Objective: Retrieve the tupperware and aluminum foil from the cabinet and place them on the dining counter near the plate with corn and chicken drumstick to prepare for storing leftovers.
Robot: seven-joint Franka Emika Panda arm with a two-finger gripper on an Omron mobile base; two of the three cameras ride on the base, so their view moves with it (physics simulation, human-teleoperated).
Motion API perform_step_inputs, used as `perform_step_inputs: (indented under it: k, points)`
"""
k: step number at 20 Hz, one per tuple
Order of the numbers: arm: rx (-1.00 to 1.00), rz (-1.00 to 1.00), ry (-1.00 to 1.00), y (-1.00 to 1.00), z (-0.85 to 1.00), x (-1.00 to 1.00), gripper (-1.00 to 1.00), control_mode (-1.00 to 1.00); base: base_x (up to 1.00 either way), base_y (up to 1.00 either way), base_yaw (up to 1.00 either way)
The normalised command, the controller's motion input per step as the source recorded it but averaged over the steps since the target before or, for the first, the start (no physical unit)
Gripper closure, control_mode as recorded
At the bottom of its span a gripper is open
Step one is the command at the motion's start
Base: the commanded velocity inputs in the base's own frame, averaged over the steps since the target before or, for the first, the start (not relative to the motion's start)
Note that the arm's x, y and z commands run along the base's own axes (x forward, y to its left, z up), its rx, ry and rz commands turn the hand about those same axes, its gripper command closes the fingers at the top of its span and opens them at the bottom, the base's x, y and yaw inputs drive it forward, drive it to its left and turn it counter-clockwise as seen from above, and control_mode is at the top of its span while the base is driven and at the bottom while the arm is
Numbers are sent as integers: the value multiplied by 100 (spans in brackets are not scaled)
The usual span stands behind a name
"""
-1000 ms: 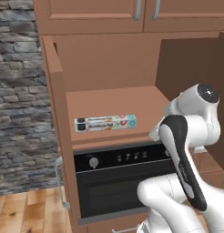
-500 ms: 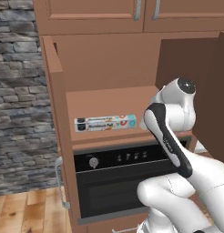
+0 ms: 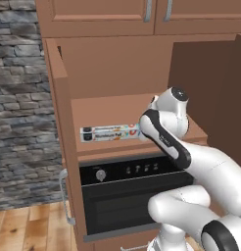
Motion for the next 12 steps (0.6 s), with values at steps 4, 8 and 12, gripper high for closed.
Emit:
perform_step_inputs:
  k: [4, 8, 12]
  points:
    - [-7, 20, 4, 15, -20, 44, -100, -100, 0, 0, 0]
    - [-8, 23, 1, 1, -3, 41, -100, -100, 0, 0, 0]
    - [-12, 25, 0, 0, -1, 37, -100, -100, 0, 0, 0]
